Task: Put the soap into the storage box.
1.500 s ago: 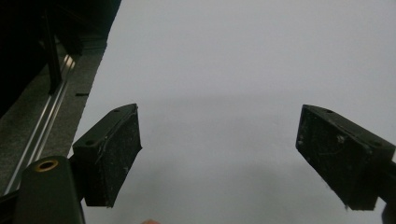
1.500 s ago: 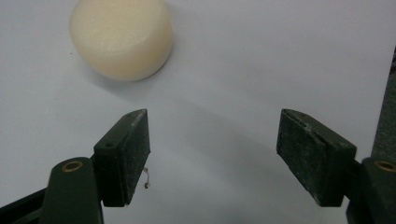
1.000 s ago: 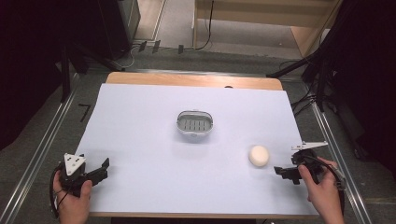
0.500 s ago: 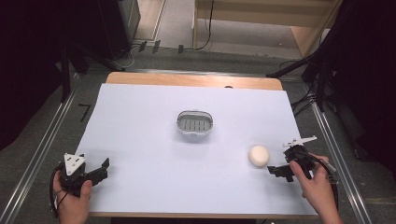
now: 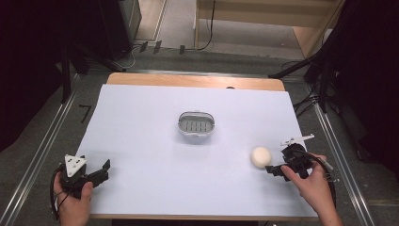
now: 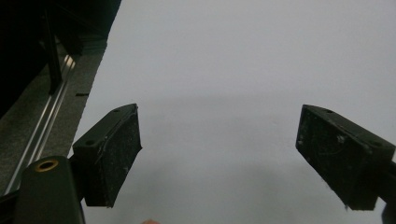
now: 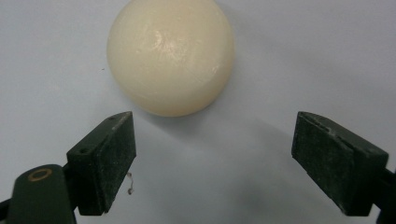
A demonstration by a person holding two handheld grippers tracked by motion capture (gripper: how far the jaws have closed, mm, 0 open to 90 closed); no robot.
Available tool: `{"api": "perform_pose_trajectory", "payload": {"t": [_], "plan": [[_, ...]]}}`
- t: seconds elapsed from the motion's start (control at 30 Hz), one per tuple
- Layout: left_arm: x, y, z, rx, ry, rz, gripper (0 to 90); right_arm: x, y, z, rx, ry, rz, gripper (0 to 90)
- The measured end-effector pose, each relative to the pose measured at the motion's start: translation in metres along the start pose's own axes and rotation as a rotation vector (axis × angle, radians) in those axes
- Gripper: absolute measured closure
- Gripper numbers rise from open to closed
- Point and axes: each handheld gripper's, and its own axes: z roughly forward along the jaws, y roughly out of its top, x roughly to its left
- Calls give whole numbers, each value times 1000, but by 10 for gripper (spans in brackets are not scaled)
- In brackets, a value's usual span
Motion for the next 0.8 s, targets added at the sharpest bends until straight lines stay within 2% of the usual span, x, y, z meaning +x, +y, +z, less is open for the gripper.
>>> {"api": "perform_pose_trajectory", "payload": {"t": [0.43, 0.8], "plan": [[0, 0, 0, 1, 2, 1, 149, 9, 12, 7, 3, 7, -21, 147], [0, 0, 0, 0, 0, 1, 149, 12, 22, 12, 10, 9, -6, 145]]}}
